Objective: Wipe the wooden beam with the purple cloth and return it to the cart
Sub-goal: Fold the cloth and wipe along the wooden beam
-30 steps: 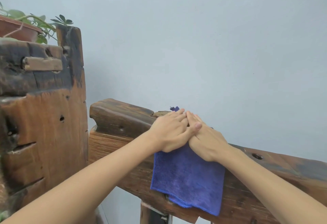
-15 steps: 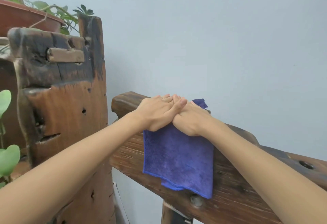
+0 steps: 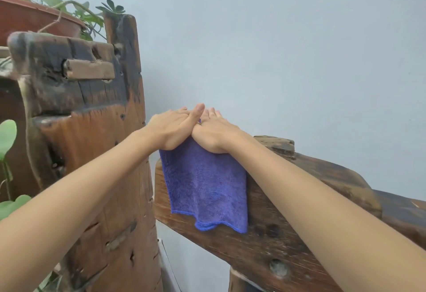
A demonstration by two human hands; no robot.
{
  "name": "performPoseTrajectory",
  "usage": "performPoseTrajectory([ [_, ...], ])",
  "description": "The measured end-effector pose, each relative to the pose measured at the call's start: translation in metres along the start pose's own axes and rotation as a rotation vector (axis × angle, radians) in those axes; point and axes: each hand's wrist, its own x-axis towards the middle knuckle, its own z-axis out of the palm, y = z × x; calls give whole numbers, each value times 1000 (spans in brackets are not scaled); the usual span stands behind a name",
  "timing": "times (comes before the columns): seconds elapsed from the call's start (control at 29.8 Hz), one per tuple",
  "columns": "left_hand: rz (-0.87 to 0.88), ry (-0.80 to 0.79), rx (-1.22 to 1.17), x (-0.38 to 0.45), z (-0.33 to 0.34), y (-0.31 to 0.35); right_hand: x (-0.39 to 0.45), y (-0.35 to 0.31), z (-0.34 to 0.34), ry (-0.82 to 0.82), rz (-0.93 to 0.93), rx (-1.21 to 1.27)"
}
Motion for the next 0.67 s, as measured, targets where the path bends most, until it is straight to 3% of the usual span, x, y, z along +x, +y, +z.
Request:
performPoseTrajectory([
  [0.2, -28, 53, -243, 0, 0, -30, 14, -20, 1, 65, -71, 45],
  [0.67, 160, 187, 27, -15, 2, -14, -13, -4, -5, 34, -226, -72],
])
